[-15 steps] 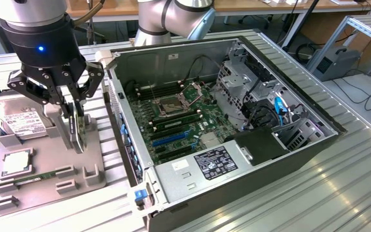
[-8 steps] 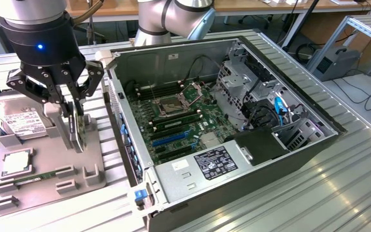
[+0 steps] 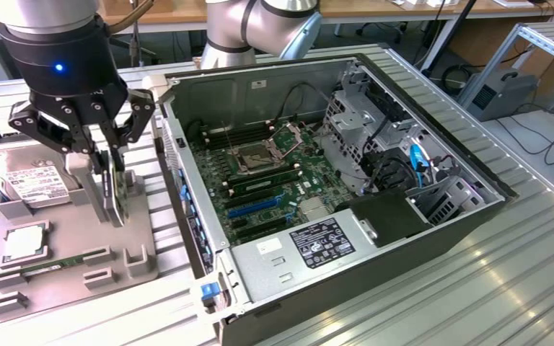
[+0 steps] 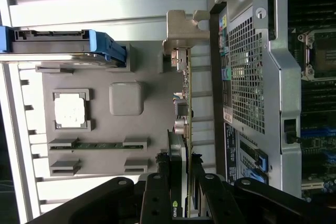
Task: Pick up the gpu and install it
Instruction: 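Pick up the gpu and move the gpu toward the slot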
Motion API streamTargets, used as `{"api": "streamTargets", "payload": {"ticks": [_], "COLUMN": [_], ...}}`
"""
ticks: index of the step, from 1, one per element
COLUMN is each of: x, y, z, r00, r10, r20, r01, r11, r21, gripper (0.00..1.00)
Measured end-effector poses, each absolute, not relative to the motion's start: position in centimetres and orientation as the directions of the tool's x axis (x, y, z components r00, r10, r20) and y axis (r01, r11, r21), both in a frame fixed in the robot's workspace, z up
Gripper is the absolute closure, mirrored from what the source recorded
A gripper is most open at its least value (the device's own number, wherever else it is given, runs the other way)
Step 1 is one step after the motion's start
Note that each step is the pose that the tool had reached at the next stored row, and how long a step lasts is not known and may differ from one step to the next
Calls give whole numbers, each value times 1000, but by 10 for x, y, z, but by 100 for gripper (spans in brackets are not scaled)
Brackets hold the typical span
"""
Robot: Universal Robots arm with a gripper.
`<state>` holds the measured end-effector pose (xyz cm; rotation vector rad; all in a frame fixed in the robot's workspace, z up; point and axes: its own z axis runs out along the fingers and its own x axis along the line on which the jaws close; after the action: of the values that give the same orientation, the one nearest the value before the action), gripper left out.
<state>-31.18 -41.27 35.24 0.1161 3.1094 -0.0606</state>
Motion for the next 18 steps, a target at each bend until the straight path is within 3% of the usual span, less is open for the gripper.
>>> {"api": "streamTargets", "payload": {"ticks": [18], "x": [-312], "y": [-413], "z": [359], "r00": [-997], "r10": [74], "r20": [-31], "r01": [75], "r11": [996], "r21": [-38], "gripper": [73]}}
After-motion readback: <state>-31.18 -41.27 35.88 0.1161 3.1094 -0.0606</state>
